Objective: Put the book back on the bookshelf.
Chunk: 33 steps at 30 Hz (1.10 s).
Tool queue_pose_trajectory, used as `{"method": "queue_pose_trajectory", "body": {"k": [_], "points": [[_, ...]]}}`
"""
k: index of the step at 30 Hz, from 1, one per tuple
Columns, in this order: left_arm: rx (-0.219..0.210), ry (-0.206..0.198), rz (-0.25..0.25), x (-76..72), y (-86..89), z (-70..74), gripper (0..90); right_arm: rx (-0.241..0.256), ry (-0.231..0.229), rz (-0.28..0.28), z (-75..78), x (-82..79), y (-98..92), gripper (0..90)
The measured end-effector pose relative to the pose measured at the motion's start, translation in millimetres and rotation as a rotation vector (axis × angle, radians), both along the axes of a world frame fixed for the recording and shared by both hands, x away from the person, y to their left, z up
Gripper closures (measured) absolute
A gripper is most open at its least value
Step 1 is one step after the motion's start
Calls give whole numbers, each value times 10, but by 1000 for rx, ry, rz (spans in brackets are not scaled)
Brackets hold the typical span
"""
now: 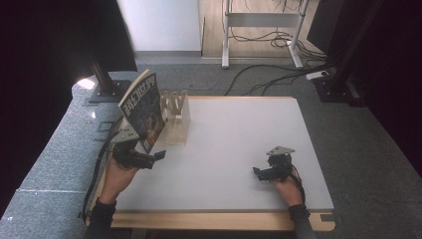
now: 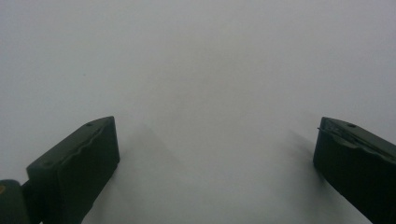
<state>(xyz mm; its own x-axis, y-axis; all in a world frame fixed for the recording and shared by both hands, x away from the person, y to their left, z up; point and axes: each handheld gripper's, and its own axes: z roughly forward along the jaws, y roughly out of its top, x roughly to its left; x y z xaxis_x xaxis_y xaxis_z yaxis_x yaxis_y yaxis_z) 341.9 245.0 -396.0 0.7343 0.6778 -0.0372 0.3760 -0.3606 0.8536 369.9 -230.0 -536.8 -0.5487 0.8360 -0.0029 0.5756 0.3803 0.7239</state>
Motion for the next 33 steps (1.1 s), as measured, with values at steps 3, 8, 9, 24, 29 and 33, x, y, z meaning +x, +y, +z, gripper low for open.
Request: {"method": "queue_pose_trajectory", "body": {"k": [3,8,9,24,29,33], "points": [[22,8,-20,23,-103,-89,0,0,-1,0,0,-1,0,1],[49,15,-51,48,-240,-244,0,-1,2,-2,-1,2,0,0],[51,21,-61,55,-265,-287,0,0,2,-2,-1,3,0,0],[91,68,-71,139,-374,-838,0,0,3,-1,-1,3,0,0],[97,103,-69,150,-379,-1000,0,0,3,-2,-2,3,0,0],[127,117,-63,158,-395,-1075,0,0,4,-1,-1,4,0,0]]}}
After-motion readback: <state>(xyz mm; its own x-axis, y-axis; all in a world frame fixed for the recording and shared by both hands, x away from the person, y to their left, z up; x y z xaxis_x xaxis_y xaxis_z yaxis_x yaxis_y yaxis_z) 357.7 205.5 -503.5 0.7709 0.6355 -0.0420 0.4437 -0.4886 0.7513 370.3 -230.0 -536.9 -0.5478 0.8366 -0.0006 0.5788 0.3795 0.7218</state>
